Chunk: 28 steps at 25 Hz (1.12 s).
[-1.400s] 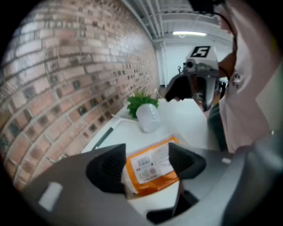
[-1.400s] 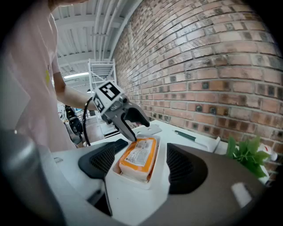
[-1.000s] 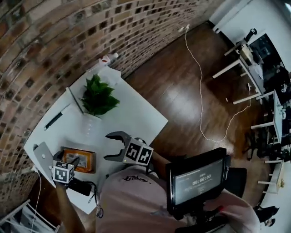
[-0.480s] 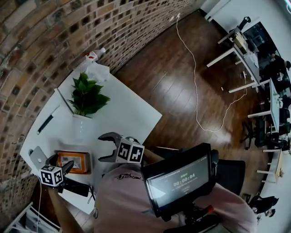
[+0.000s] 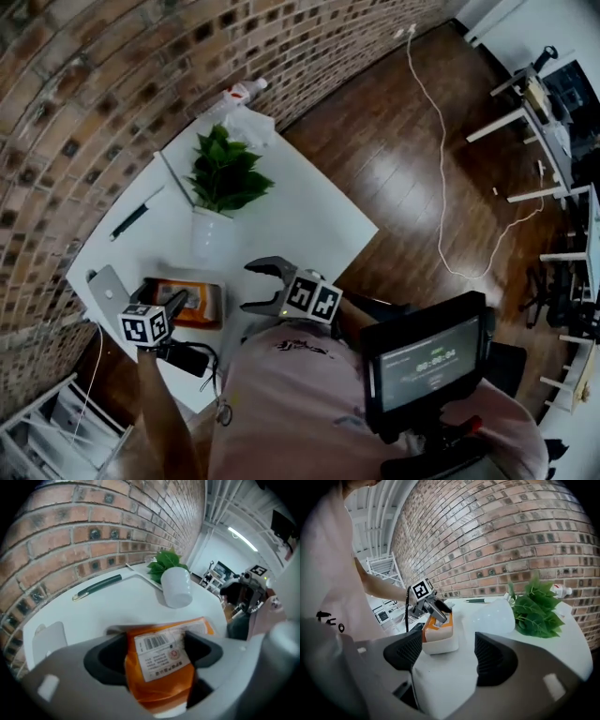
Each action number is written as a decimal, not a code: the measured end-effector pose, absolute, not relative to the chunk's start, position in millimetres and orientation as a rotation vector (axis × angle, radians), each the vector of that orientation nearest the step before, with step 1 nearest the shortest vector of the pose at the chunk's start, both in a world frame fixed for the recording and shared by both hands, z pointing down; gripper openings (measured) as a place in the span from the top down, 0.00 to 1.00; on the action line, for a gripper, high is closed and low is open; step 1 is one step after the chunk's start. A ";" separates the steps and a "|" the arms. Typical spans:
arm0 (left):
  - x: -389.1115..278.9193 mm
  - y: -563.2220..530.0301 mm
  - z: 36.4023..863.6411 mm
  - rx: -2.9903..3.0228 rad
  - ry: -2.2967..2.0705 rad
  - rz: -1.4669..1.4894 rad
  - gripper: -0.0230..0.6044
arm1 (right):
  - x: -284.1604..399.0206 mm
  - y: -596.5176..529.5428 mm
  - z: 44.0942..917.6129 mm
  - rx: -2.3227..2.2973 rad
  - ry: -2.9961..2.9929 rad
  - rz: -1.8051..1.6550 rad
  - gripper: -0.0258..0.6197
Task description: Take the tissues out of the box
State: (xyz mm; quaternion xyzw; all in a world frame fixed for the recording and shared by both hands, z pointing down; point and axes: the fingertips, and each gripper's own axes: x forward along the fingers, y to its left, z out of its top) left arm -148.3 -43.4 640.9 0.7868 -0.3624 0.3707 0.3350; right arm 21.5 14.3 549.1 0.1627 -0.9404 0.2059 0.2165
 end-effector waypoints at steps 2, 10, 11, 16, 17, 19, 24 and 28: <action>-132.7 -37.1 632.2 2.051 -0.930 0.911 0.46 | 29.8 13.1 540.7 0.463 -2.628 0.585 0.46; -134.5 -28.1 564.3 2.142 -1.168 0.386 0.67 | 28.8 8.9 542.9 0.484 -2.665 0.630 0.48; -140.4 -28.7 538.5 2.141 -1.193 0.226 0.67 | 30.0 8.0 541.5 0.494 -2.670 0.643 0.48; -212.0 -6.9 382.4 2.093 -1.144 -0.815 0.68 | 31.9 5.0 532.5 0.528 -2.715 0.717 0.49; -232.9 2.7 349.8 2.073 -1.113 -1.020 0.68 | 33.0 3.3 528.9 0.536 -2.727 0.726 0.49; -268.7 23.0 281.8 2.065 -1.026 -1.357 0.68 | 35.5 -1.3 521.3 0.561 -2.753 0.753 0.49; -312.4 62.2 170.3 2.127 -0.887 -1.736 0.68 | 43.2 -11.6 514.4 0.653 -2.792 0.857 0.49; -301.2 36.2 193.7 2.263 -1.131 -1.331 0.68 | 45.3 -14.2 512.7 0.686 -2.802 0.866 0.49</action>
